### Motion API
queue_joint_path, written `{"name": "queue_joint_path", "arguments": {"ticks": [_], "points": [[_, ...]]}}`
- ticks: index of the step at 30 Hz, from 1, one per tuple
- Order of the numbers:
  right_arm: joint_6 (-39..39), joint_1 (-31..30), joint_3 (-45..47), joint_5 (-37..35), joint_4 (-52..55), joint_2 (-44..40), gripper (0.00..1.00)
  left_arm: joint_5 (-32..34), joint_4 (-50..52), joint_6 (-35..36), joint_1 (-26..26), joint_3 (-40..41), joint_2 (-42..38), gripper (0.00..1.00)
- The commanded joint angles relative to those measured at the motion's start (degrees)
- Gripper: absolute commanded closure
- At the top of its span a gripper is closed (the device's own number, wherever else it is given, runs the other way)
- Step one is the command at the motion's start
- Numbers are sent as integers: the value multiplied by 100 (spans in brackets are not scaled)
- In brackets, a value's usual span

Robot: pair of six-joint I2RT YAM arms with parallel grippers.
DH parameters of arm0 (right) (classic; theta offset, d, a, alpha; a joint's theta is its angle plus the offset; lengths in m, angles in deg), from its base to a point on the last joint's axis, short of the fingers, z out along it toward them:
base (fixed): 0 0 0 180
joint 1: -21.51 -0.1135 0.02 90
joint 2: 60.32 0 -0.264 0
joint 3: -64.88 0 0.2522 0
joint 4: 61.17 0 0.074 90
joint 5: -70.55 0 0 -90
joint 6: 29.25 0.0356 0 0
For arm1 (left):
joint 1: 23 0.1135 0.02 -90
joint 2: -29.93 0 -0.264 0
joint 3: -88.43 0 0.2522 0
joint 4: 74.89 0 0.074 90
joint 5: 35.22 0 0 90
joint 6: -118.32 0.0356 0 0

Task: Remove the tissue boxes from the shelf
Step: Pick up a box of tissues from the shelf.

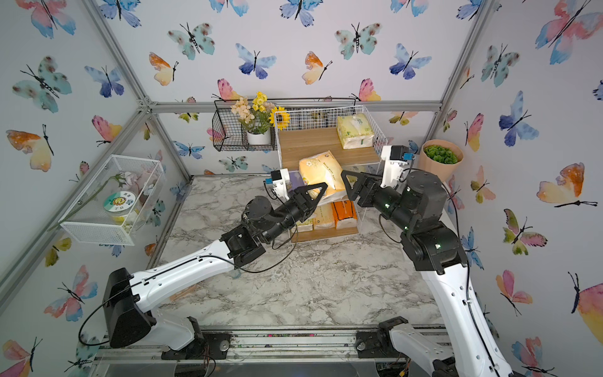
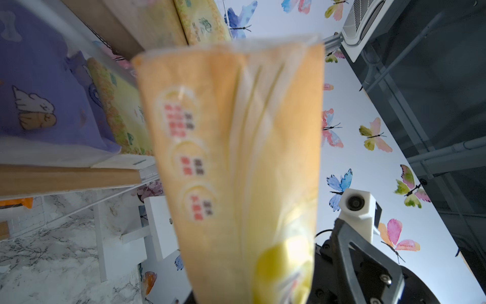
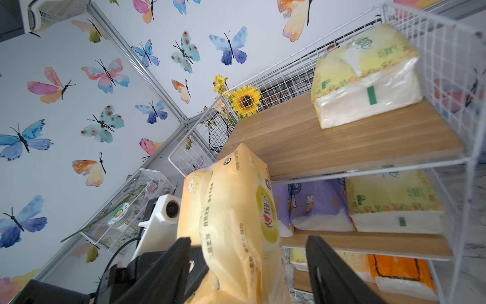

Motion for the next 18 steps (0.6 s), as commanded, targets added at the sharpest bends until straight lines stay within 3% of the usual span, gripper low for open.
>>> {"name": "queue_joint_path", "arguments": {"ticks": [1,6,12,18], "points": [[-153,-29,352,-464,376,-421,26,-217,-17,845,-216,303,-545,77],[-17,-29,1002,-111,424,-1118,23,10,179,1595,-571,1362,-1456,78],[185,-29,1678,786,482,-1304,21,-216,356,1924,-597,2549,-2279,79],[437,-29,2690,2004,-124,-1279,20,-350,151,1708,-585,3714,-2922,79]]}}
